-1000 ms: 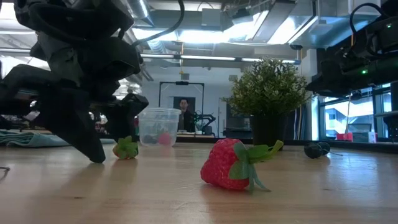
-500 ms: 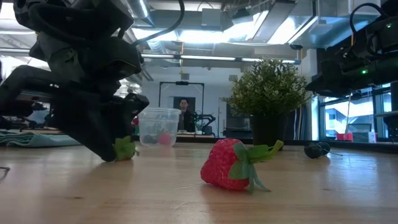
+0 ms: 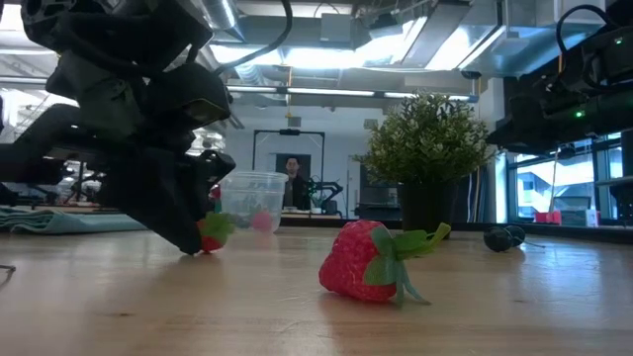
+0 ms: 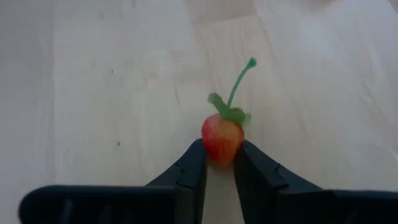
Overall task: Pick and placing Produce into tupperware
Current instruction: Put the red strawberry into the transparent container
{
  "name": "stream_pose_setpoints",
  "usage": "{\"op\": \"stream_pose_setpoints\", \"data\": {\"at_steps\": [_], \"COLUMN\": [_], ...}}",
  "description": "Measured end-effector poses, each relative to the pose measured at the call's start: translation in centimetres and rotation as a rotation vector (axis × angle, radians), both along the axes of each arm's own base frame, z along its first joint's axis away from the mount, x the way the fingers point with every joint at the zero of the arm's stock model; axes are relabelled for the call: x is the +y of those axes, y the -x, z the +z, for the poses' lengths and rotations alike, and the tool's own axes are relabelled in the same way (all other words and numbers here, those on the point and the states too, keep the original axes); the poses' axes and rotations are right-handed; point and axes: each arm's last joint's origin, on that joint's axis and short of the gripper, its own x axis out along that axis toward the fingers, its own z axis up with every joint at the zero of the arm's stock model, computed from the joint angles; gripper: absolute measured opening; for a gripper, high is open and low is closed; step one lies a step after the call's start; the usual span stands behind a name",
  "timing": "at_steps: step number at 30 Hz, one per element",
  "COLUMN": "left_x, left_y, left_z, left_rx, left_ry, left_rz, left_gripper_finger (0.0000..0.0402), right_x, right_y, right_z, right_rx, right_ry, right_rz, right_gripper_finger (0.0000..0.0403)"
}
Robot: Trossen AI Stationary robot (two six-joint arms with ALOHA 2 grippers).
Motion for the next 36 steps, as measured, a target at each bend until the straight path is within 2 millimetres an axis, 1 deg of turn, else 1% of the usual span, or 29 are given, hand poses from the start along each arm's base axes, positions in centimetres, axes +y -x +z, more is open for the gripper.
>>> {"op": "stream_pose_setpoints", "data": {"at_steps": [6,14,20,25,31,34,36], "left_x": [0.7,1.5,2.2,2.9,3.5,3.7,4.0], "left_y": [-0.2,-0.4,-0.7,-1.6,-2.6,-3.1,-3.2], "left_z": [0.8,0.8,1.0,1.8,3.0,4.1,5.5], "left_rx": [-0.033,-0.033,-0.046,-0.145,-0.294,-0.403,-0.500], "left_ry": [0.015,0.029,0.065,0.150,0.193,0.223,0.244], "left_rz": [0.056,0.079,0.140,0.221,0.239,0.241,0.239], "left_gripper_finger": [0.0004,0.0001,0.0004,0.0012,0.0007,0.0002,0.0003], "right_x": [0.0,0.0,0.0,0.0,0.0,0.0,0.0], "right_y": [0.0,0.0,0.0,0.0,0.0,0.0,-0.1], "right_z": [0.0,0.0,0.0,0.0,0.0,0.3,0.9], "right_rx": [0.000,0.001,0.001,0.001,-0.007,-0.091,-0.165], "right_ry": [0.000,0.000,0.000,0.000,-0.005,-0.032,-0.015], "right_rz": [0.000,0.000,0.000,0.000,0.000,0.004,0.028], "right_gripper_finger": [0.0239,0.0239,0.0239,0.0239,0.0239,0.0239,0.0239]}}
